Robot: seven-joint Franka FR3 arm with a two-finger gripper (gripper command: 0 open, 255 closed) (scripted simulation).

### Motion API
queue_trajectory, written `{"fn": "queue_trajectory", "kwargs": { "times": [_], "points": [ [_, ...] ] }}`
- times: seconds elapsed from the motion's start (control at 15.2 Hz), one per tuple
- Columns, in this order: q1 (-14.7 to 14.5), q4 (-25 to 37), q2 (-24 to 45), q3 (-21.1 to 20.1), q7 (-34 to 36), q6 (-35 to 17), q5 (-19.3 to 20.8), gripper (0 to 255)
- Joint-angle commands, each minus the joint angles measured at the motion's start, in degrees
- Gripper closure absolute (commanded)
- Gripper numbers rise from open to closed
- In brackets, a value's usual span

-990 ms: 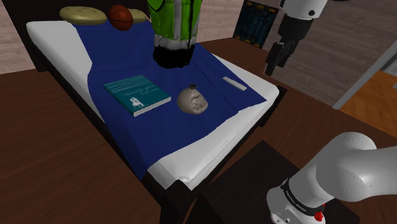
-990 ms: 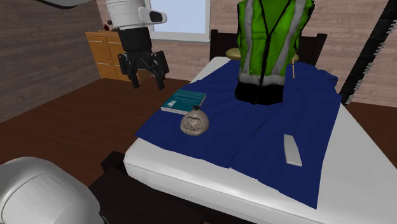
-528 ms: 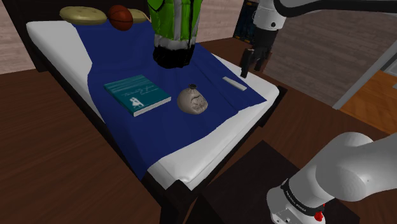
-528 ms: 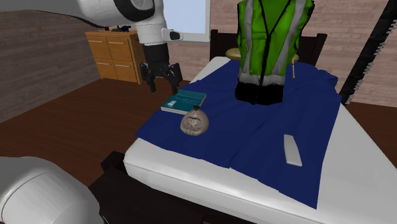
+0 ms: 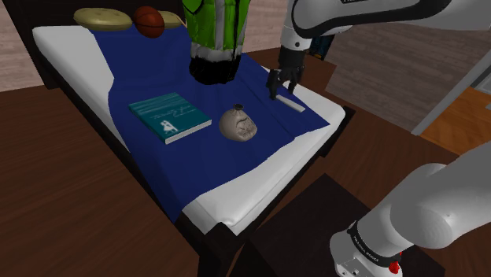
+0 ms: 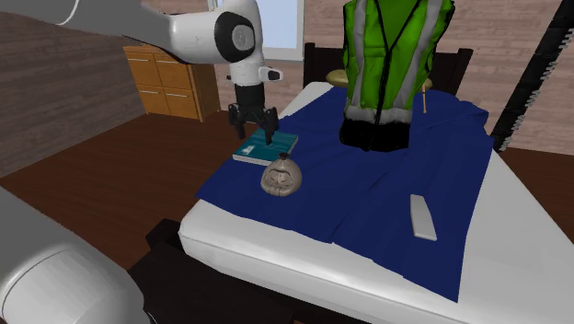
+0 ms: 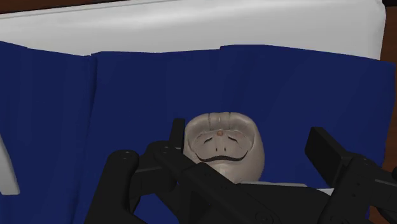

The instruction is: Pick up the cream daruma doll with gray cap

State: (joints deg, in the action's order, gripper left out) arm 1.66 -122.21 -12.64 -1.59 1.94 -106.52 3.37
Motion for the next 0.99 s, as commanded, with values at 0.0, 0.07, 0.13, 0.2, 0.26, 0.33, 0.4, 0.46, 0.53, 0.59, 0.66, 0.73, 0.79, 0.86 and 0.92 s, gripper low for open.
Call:
{"fn": "queue_trajectory", "kwargs": {
  "times": [0.0,0.07,0.13,0.2,0.26,0.33,0.4,0.46,0.53,0.59,0.66,0.73,0.79,0.86,0.92],
  "points": [
    [0.07,2.68,4.49,0.04,0.55,-1.68,-0.40,0],
    [0.09,3.95,6.64,0.06,0.82,-2.47,-0.61,0],
    [0.11,5.30,8.80,0.08,1.08,-3.20,-0.82,0],
    [0.13,6.72,10.97,0.10,1.32,-3.86,-1.03,0],
    [0.15,8.22,13.16,0.12,1.55,-4.46,-1.24,0],
    [0.17,9.80,15.35,0.14,1.78,-5.00,-1.46,0],
    [0.18,11.46,17.55,0.16,1.99,-5.46,-1.68,0],
    [0.20,13.20,19.77,0.18,2.19,-5.86,-1.91,0],
    [0.23,15.03,22.01,0.20,2.38,-6.19,-2.14,0],
    [0.25,16.94,24.25,0.21,2.57,-6.46,-2.37,0],
    [0.28,18.94,26.52,0.23,2.75,-6.64,-2.61,0],
    [0.31,21.04,28.81,0.24,2.93,-6.76,-2.84,0],
    [0.34,23.24,31.12,0.25,3.10,-6.80,-3.08,0],
    [0.38,25.55,33.46,0.25,3.27,-6.76,-3.32,0],
    [0.41,27.97,35.84,0.26,3.44,-6.64,-3.56,0]
  ]
}}
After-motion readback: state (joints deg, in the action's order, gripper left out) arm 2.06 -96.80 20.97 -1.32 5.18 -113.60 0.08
